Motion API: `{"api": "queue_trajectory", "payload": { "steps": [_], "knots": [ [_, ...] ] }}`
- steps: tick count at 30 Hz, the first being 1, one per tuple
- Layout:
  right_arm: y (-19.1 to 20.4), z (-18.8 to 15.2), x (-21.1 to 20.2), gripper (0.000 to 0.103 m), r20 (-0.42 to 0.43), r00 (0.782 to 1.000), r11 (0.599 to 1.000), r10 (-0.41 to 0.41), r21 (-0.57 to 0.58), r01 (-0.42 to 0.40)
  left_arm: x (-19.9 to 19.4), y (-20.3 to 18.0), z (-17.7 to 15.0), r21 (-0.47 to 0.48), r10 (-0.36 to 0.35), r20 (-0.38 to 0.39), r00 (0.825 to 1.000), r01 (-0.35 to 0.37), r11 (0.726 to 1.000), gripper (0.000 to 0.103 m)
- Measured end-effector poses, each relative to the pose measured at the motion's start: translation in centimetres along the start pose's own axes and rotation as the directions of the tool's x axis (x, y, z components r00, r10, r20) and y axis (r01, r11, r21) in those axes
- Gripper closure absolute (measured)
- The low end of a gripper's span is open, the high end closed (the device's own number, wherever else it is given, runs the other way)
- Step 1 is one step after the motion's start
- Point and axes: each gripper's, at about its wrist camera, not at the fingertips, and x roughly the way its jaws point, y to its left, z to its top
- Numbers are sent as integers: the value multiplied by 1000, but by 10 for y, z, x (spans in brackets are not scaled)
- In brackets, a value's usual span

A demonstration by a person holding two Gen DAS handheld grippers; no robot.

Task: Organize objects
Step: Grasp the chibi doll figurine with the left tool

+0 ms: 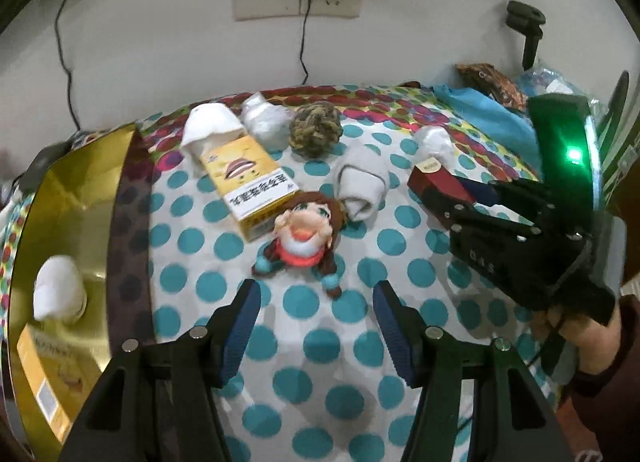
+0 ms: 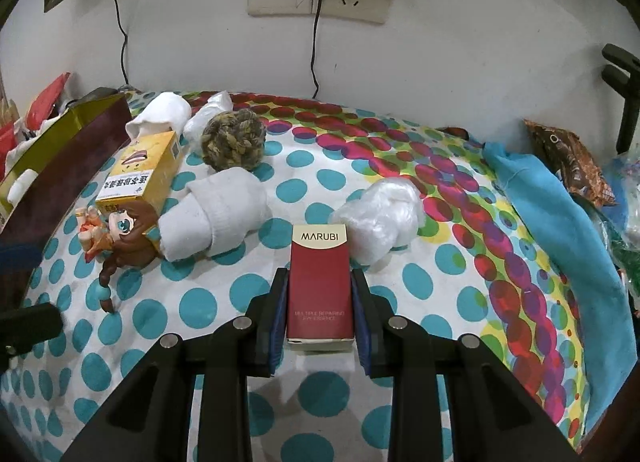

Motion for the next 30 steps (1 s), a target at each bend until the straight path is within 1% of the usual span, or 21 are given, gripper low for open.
{"api": "queue_trajectory", "payload": {
  "steps": [2, 5, 7, 8, 10, 14, 17, 22, 27, 30],
  "knots": [
    [0, 0, 0, 76, 0, 1000, 1000, -3, -2, 3, 7, -1, 4, 14, -1, -5, 1000, 1, 1000, 43],
    [-3, 1, 0, 76, -5, 1000, 1000, 19, 17, -19, 18, 0, 10, 20, 8, -26, 1000, -7, 1000, 43],
    [-6, 1, 5, 76, -35, 999, 999, 38, 31, -37, 23, 2, 12, 15, 9, -29, 1000, -9, 1000, 43],
    [-7, 1, 5, 76, -37, 998, 998, 46, 37, -44, 26, 2, 13, 12, 9, -35, 999, -8, 1000, 43],
    [-8, 1, 5, 76, -35, 998, 997, 58, 47, -56, 29, 2, 16, 11, 10, -31, 999, -10, 1000, 43],
    [-8, 2, 5, 76, -35, 998, 998, 49, 40, -48, 32, 1, 22, 28, 25, -22, 999, -25, 999, 43],
    [-8, 2, 5, 76, -36, 998, 998, 50, 41, -48, 33, 3, 23, 16, 19, -14, 1000, -19, 1000, 43],
    [-8, 3, 5, 76, -36, 998, 998, 48, 41, -47, 24, 1, 19, 5, -17, 17, 1000, 17, 1000, 43],
    [-9, 2, 5, 75, -36, 998, 998, 48, 41, -47, 22, 1, 12, 16, -63, 10, 998, 63, 998, 43],
    [-8, 2, 5, 75, -36, 998, 998, 50, 43, -48, 25, 7, 12, -4, -112, -5, 994, 112, 994, 43]
  ]
}}
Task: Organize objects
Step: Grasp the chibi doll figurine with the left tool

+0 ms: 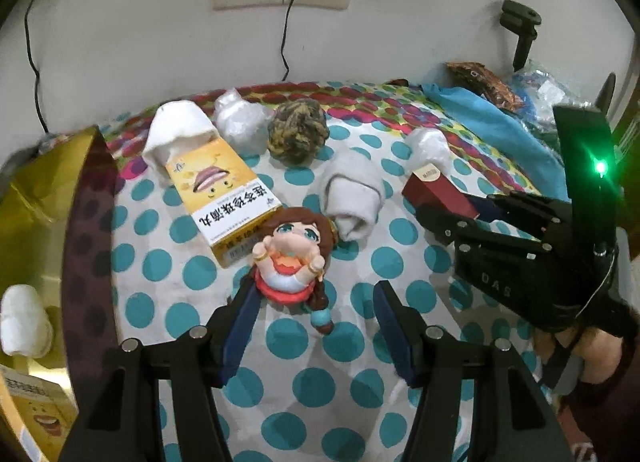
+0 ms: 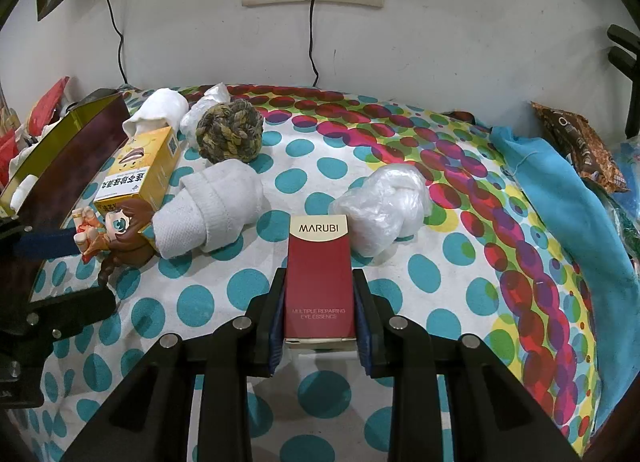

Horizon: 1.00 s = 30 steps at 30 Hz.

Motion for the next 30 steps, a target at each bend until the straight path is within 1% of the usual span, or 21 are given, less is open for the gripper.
{"api": "queue_trajectory", "payload": {
  "steps": [2, 4, 8, 12, 15, 20, 22, 24, 27, 30],
  "knots": [
    [0, 0, 0, 75, -1, 1000, 1000, 2, 2, -2, -1, 5, 1, -23, -56, 5, 998, 56, 998, 43],
    [0, 0, 0, 75, 0, 1000, 1000, 4, 4, -4, -1, 8, 3, -36, -58, 14, 998, 58, 998, 43],
    [-2, 0, 0, 75, 1, 1000, 1000, 13, 14, -13, 0, 9, 11, -37, -14, 35, 999, 15, 999, 43],
    [-3, 0, 0, 74, 2, 1000, 999, 23, 24, -23, 8, 4, 16, 3, 32, 22, 999, -32, 999, 43],
    [-3, 1, 0, 74, 2, 1000, 999, 24, 28, -24, 10, 2, 16, 15, 20, 25, 999, -21, 1000, 43],
    [-3, 0, 0, 74, 2, 1000, 999, 25, 29, -25, 10, -7, 12, 67, 47, 29, 998, -49, 997, 43],
    [-3, 0, 0, 74, 2, 1000, 999, 24, 29, -24, 10, -11, 11, 84, 47, 25, 999, -49, 995, 43],
    [-3, 0, 0, 74, 2, 1000, 999, 23, 28, -23, 13, -14, 13, 98, 67, 16, 998, -69, 993, 43],
    [-3, 0, 0, 74, 2, 1000, 999, 24, 30, -24, 20, -16, 16, 88, 86, 1, 996, -85, 992, 43],
    [-4, 0, 0, 74, 2, 1000, 999, 22, 31, -22, 27, -20, 17, 104, 118, 0, 993, -117, 988, 43]
  ]
}}
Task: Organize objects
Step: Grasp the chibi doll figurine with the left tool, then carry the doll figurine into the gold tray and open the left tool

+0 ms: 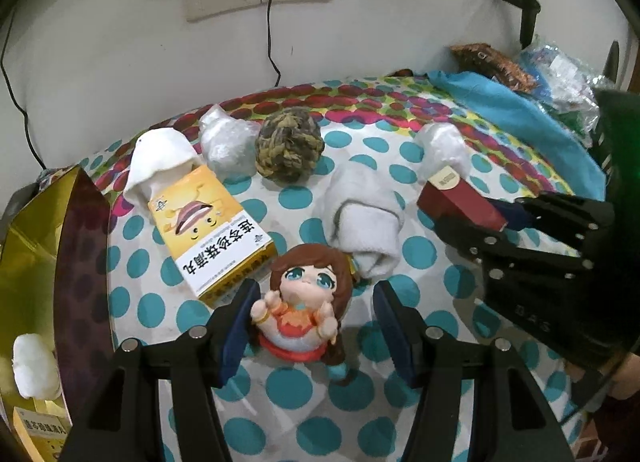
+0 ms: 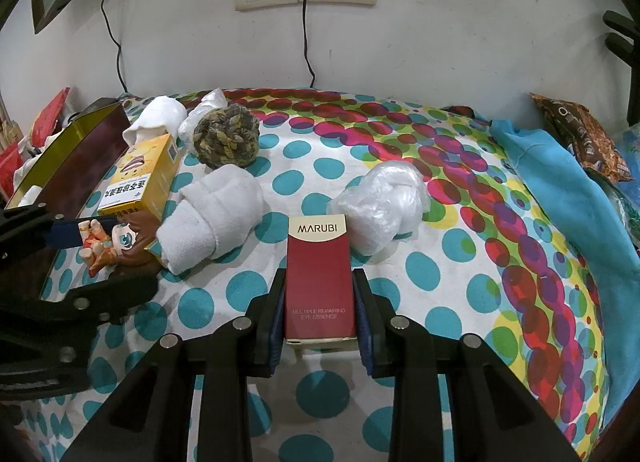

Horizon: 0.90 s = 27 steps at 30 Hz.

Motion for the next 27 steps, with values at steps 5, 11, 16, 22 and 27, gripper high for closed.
{"api": "queue_trajectory", "payload": {
  "steps": [5, 11, 16, 22, 27],
  "knots": [
    [0, 0, 0, 74, 0, 1000, 1000, -1, -1, 1, 7, -7, -1, 46, 87, -10, 996, -87, 995, 49],
    [0, 0, 0, 74, 0, 1000, 1000, -1, -1, 1, 7, -7, -1, 44, 98, -16, 995, -97, 994, 59],
    [0, 0, -1, 74, -1, 1000, 1000, -2, -1, 2, 3, -10, -4, 39, 115, -12, 993, -114, 993, 61],
    [0, 1, -1, 74, -1, 1000, 1000, -3, 0, 3, 2, -11, -7, 31, 109, -21, 994, -108, 994, 61],
    [1, 1, -1, 74, -1, 1000, 1000, -4, 0, 4, -6, -12, -9, 10, 119, -17, 993, -119, 993, 61]
  ]
}}
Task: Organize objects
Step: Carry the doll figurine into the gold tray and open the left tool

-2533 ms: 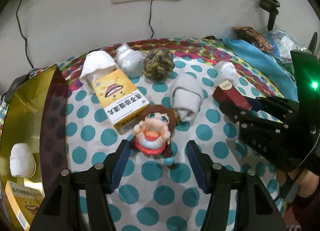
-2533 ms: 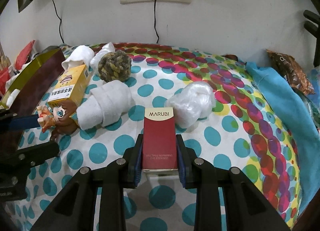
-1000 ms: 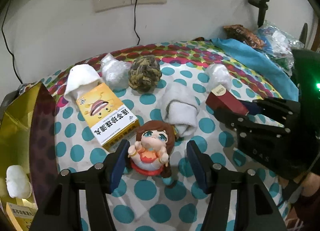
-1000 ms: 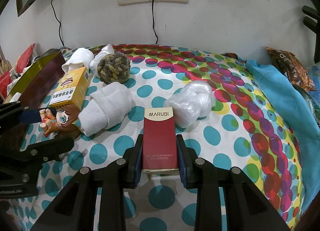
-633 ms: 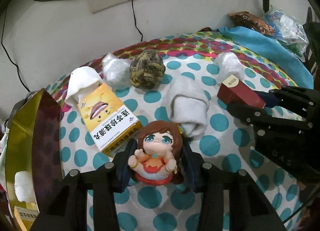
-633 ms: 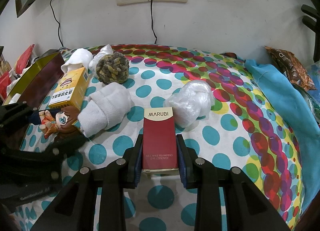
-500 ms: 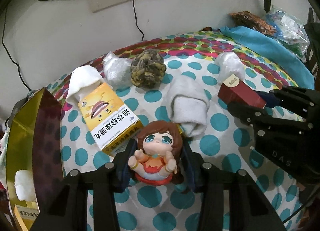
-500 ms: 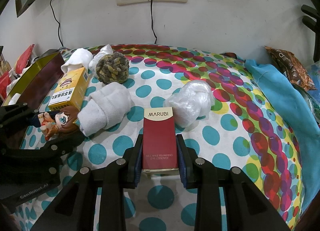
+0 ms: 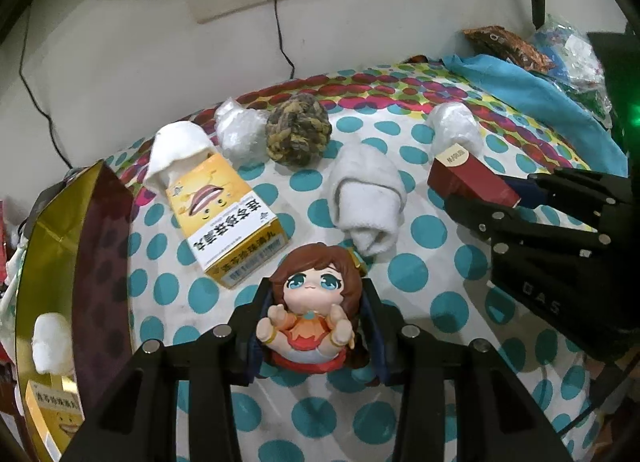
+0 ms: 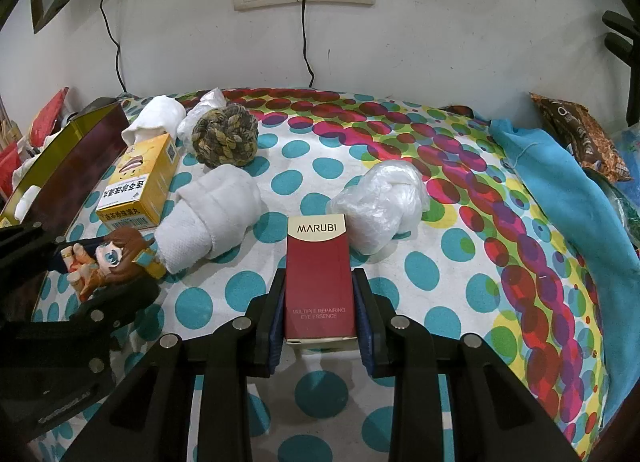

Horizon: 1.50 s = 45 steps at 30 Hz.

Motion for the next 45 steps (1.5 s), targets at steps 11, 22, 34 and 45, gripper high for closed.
{"api": "queue_trajectory", "payload": {
  "steps": [11, 22, 34, 45],
  "knots": [
    [0, 0, 0, 75, 1, 1000, 1000, 4, 6, -4, -23, 3, -13, -71, 35, 28, 999, -33, 997, 61],
    [-3, 1, -3, 75, 9, 1000, 1000, 9, 12, -9, -71, 22, -42, -182, 28, 72, 997, -14, 983, 61],
    [2, 2, -1, 75, -5, 1000, 1000, -21, -6, 21, -129, 52, -57, -257, 33, 137, 990, 3, 966, 61],
    [4, 3, -1, 75, -6, 1000, 1000, -30, -10, 30, -147, 124, -86, -384, 121, 108, 987, -71, 921, 61]
  ]
}}
